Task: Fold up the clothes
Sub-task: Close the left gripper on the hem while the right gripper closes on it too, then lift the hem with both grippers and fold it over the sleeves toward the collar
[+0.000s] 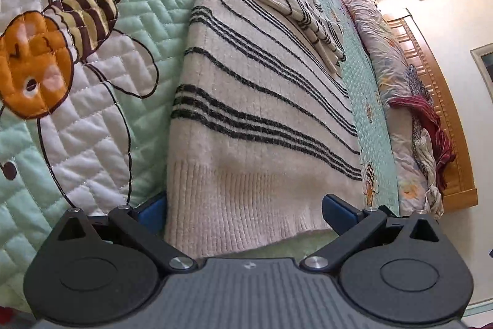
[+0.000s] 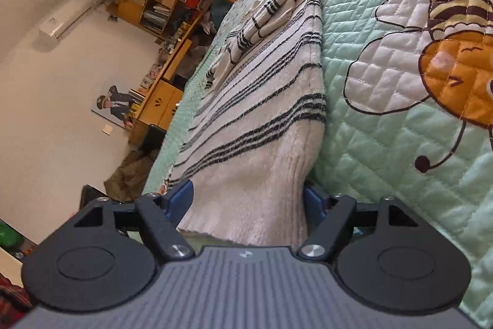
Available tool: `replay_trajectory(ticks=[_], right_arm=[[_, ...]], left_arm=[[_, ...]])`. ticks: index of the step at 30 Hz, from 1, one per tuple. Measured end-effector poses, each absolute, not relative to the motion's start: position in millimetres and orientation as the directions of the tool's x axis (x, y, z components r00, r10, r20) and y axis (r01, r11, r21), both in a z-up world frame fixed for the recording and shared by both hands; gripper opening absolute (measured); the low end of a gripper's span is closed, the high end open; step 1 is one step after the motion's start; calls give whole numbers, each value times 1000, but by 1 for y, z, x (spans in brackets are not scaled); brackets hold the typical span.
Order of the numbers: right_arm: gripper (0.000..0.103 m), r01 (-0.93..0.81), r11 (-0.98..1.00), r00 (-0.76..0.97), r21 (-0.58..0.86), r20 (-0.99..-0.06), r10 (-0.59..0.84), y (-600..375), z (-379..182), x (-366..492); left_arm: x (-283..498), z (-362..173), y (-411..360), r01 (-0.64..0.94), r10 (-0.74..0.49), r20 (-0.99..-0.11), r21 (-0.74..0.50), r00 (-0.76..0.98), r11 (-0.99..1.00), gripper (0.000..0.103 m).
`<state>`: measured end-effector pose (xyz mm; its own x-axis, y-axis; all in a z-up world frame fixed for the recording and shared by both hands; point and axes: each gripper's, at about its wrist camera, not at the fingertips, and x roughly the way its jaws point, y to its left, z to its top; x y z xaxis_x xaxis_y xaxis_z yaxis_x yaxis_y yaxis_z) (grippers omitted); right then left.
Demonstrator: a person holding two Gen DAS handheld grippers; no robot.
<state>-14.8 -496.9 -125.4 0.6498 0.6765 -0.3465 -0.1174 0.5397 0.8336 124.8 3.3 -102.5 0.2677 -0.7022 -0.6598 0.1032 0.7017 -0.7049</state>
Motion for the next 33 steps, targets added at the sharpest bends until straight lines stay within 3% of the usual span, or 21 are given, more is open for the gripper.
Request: replay_trajectory(ticks=[2, 4, 5, 6, 9, 14, 16, 19, 22, 26, 33], right_arm=[[76, -124, 541, 642, 831, -349, 683, -497, -125, -12], [75, -131, 562, 625, 816, -373, 686, -494, -123, -9], [74, -131, 566, 619, 814, -378, 688, -493, -123, -7], [73, -132, 569, 614, 812, -384, 690, -492, -123, -6], [59, -121, 571, 601, 812, -398, 693, -493, -124, -3], [20, -93, 601, 598, 794, -438, 671, -494, -129, -7], [14, -80, 596, 607, 799, -436, 665, -497, -132, -11], [12, -55, 579, 630, 813, -422, 652, -501, -132, -18], [11, -49, 470, 669, 881, -320, 671, -510, -132, -25], [11, -81, 342, 710, 936, -187, 679, -516, -125, -29], [11, -161, 219, 739, 962, -29, 673, -516, -101, -5]], left_arm=[[125, -102, 0, 108, -686, -678, -686, 266, 720, 84], [126, -103, -3, 101, -673, -693, -674, 259, 732, 57], [128, -106, -3, 90, -669, -700, -671, 250, 736, 37], [128, -109, -2, 79, -667, -704, -671, 244, 737, 28], [129, -113, 2, 62, -669, -702, -677, 245, 733, 22], [128, -115, 7, 44, -663, -706, -676, 249, 736, 12], [126, -112, 5, 58, -652, -714, -662, 253, 747, 11], [125, -106, 5, 72, -639, -723, -646, 264, 760, 9], [123, -98, 12, 55, -655, -694, -672, 299, 738, 8], [124, -83, 24, 38, -715, -593, -759, 369, 650, 8], [143, -54, 21, 62, -769, -436, -852, 468, 520, 8]])
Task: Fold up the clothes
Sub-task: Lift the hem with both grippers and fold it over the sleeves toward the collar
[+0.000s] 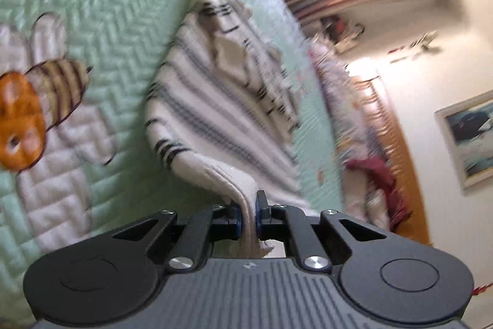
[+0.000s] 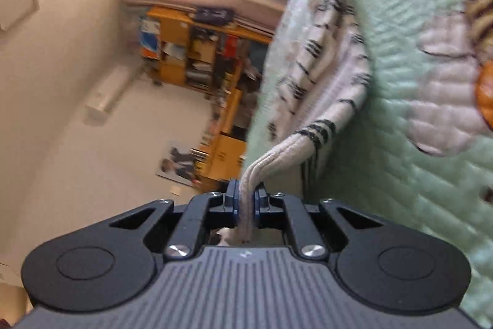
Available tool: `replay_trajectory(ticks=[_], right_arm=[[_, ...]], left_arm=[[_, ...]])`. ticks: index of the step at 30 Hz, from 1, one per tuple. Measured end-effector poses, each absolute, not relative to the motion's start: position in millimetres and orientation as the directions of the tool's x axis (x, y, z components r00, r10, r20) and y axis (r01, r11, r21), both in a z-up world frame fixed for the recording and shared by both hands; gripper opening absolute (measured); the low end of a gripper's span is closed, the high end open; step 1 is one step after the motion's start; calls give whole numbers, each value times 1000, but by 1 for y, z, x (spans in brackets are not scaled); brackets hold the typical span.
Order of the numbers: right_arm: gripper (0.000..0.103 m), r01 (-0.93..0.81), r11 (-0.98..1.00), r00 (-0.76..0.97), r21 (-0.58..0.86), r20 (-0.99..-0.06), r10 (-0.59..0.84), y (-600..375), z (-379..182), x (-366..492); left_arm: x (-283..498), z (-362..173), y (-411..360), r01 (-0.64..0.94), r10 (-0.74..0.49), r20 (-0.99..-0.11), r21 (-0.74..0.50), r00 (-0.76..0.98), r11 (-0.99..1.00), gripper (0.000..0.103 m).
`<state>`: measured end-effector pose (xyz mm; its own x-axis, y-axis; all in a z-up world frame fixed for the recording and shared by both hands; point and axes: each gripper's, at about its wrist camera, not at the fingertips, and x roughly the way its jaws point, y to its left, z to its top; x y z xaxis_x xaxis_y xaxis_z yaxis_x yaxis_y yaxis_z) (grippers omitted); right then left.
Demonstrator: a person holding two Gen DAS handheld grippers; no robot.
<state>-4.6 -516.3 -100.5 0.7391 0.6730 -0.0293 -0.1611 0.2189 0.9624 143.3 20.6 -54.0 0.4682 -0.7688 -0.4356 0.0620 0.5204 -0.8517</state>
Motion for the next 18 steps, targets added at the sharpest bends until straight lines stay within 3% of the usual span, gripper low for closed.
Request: replay_trajectory(ticks=[8, 14, 18], right_arm=[[10, -232, 191, 768, 954, 59, 638, -516, -71, 37], [10, -260, 310, 780, 914, 10, 626, -514, -48, 61], [10, -241, 313, 783, 919, -6, 622, -512, -56, 67]], left_arm=[[178, -23, 9, 113, -747, -386, -847, 541, 519, 7], [196, 3, -7, 155, -650, -482, -722, 587, 675, 7], [201, -2, -11, 136, -641, -493, -721, 588, 680, 7]])
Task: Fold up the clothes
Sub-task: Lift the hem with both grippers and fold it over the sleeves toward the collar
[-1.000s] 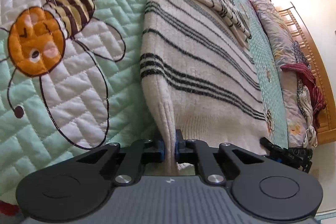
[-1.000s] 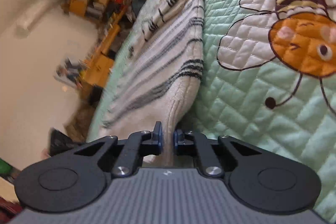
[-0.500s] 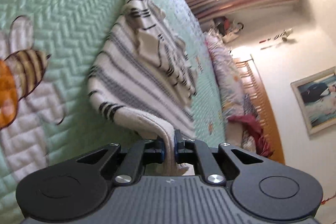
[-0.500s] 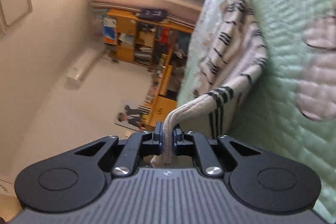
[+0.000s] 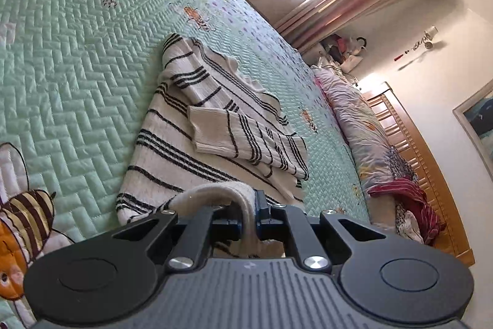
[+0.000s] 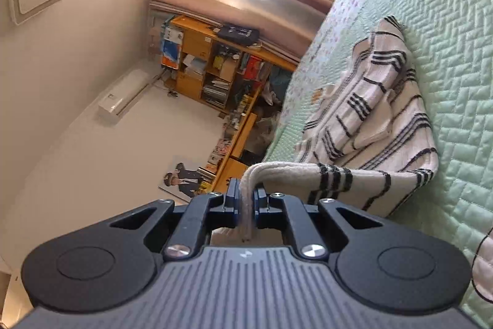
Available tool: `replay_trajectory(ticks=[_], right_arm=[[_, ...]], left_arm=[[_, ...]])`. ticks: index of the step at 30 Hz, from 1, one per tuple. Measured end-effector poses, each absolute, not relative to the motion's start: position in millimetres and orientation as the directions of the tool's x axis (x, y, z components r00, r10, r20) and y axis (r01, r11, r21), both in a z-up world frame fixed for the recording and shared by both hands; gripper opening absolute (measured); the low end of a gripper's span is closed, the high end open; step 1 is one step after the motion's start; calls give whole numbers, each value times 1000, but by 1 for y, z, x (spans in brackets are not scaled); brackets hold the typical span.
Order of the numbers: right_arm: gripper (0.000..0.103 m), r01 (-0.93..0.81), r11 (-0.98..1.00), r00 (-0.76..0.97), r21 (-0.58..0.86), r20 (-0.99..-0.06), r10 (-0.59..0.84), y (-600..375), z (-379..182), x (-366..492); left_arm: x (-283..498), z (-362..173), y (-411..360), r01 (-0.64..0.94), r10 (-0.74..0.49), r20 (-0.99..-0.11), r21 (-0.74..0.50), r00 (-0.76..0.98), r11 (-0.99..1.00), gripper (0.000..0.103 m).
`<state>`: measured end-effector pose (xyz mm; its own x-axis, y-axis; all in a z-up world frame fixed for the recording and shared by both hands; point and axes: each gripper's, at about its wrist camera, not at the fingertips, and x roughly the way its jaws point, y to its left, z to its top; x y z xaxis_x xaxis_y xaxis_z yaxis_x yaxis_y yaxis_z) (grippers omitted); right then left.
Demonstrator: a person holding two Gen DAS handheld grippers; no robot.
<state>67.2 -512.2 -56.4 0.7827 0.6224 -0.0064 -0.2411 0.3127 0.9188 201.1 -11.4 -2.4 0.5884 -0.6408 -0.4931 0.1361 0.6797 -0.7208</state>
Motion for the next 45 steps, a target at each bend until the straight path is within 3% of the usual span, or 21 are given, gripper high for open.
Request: replay_trajectory(ticks=[4, 11, 16, 19, 23, 28, 29, 31, 32, 34, 35, 36, 37, 39, 41, 43, 45], right_arm=[[10, -198, 272, 793, 942, -10, 610, -512, -73, 59], [10, -265, 208, 797, 942, 92, 596, -522, -52, 83], [10, -311, 210, 818, 927, 149, 556, -536, -24, 162], [10, -301, 227, 844, 926, 148, 515, -546, -15, 229], [10, -194, 286, 877, 938, 35, 480, -552, -33, 339], [16, 137, 431, 899, 892, -295, 325, -553, -116, 427], [15, 153, 388, 899, 909, -291, 327, -555, -132, 429], [18, 129, 320, 913, 939, -239, 331, -560, -148, 429], [26, 97, 292, 922, 952, -196, 333, -563, -151, 426], [42, 33, 259, 944, 965, -115, 308, -569, -149, 416], [52, 3, 256, 955, 967, -79, 286, -572, -144, 409], [57, -15, 272, 964, 962, -59, 261, -574, -136, 401], [64, -32, 288, 971, 957, -38, 236, -576, -127, 393], [64, -81, 363, 971, 928, -8, 237, -573, -103, 379], [65, -126, 443, 958, 888, -6, 286, -560, -79, 371], [65, -179, 450, 930, 875, 2, 366, -543, -67, 369], [66, -206, 442, 895, 873, -15, 446, -529, -71, 372]], left_arm=[[197, -8, -8, 130, -638, -473, -733, 607, 668, 7], [217, 21, -5, 183, -634, -374, -749, 676, 637, 7], [298, 64, -19, 209, -599, -343, -718, 724, 664, 7], [369, 79, -39, 191, -543, -372, -666, 753, 721, 7], [471, 53, -72, 96, -425, -499, -557, 756, 825, 7], [566, -38, -109, -31, -290, -699, -408, 653, 912, 14], [568, -47, -110, -32, -283, -691, -405, 665, 914, 16], [564, -56, -107, -27, -289, -648, -432, 705, 902, 20], [558, -58, -102, -34, -277, -616, -444, 738, 895, 25], [544, -55, -92, -57, -230, -555, -451, 800, 891, 42], [537, -51, -86, -83, -191, -528, -451, 827, 889, 57], [529, -45, -81, -105, -155, -505, -448, 849, 888, 64], [521, -37, -77, -122, -121, -481, -443, 868, 888, 65], [507, -21, -74, -112, -107, -440, -443, 892, 889, 65], [496, -6, -81, 4, -220, -416, -462, 882, 887, 68], [491, -3, -102, 145, -370, -462, -451, 806, 881, 79], [489, -23, -129, 205, -396, -583, -367, 710, 907, 98]])
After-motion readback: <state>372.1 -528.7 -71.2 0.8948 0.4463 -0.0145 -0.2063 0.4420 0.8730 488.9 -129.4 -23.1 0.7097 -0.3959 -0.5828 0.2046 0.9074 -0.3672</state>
